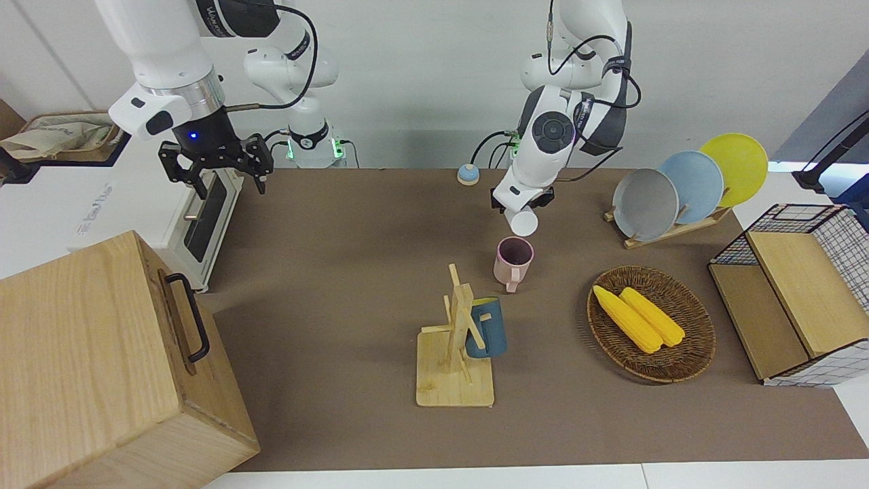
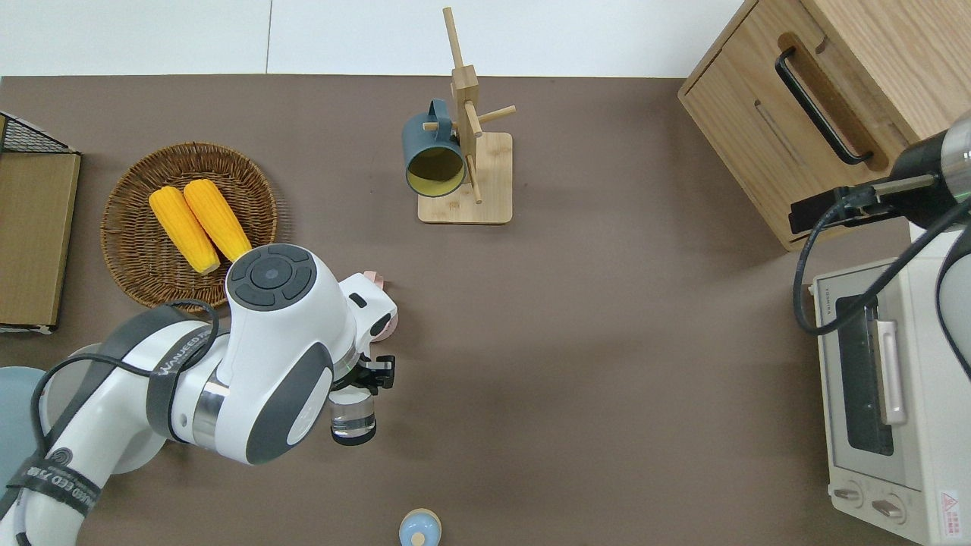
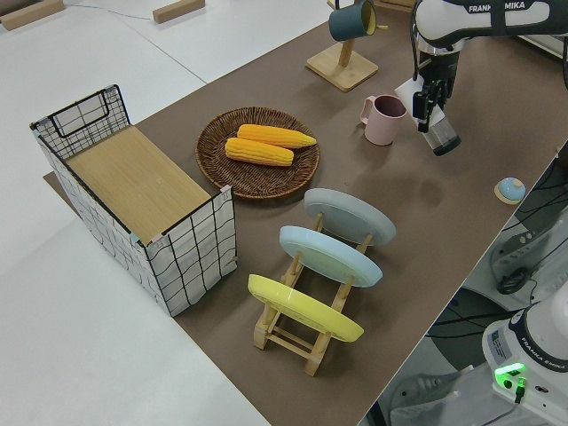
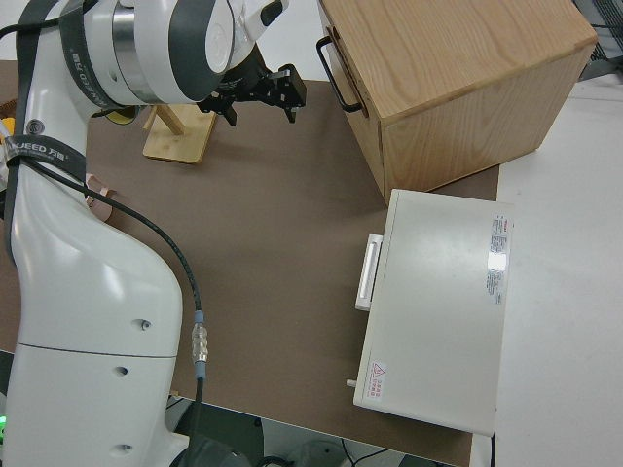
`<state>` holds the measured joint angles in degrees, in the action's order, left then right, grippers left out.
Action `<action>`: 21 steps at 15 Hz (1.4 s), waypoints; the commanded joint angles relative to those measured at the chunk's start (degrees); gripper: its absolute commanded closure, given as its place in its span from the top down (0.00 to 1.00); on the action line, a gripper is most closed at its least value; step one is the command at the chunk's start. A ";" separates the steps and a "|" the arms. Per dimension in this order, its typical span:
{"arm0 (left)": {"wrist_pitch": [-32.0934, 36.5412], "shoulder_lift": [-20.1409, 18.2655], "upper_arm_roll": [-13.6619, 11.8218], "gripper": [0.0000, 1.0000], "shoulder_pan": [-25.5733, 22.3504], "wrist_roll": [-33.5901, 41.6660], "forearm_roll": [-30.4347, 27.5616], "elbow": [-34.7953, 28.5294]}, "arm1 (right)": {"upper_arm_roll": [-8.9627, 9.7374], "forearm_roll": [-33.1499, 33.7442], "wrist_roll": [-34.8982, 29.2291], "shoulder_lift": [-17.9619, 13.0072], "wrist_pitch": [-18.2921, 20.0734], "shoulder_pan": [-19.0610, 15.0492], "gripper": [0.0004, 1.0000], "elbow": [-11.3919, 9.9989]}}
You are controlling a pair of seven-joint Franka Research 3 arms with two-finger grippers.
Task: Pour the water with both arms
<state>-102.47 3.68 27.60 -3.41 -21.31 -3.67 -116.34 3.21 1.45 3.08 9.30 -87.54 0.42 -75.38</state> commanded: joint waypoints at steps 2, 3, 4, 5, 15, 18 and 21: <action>3.24 2.20 0.09 0.00 -0.19 -1.10 1.21 3.66 | 0.66 -0.40 1.49 -1.30 0.00 -1.03 0.99 -1.52; 3.24 2.29 0.09 0.00 -0.19 -1.01 1.21 3.66 | 0.66 -0.40 1.49 -1.39 -0.09 -1.03 0.99 -1.52; 3.76 2.29 0.09 0.00 -0.19 -1.01 1.21 3.75 | 0.66 -0.40 1.49 -1.30 -0.09 -1.03 0.99 -1.52; 4.11 2.29 0.09 0.00 -0.19 -1.10 1.21 3.75 | 0.66 -0.40 1.49 -1.39 0.00 -1.03 0.99 -1.52; 8.86 4.75 0.09 0.00 -0.19 -1.28 1.12 7.35 | 0.66 -0.40 1.49 -1.39 0.00 -1.03 0.99 -1.52; 10.26 4.84 0.00 0.00 -0.19 -1.28 1.03 7.53 | 0.66 -0.40 1.49 -1.39 -0.09 -1.03 0.99 -1.52; 11.58 4.84 0.09 0.00 -0.19 -1.28 0.77 7.62 | 0.66 -0.40 1.49 -1.39 -0.09 -1.03 0.99 -1.52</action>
<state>-94.67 8.18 27.49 -3.42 -21.65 -3.65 -111.19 3.21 1.45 3.10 9.26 -87.54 0.42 -75.38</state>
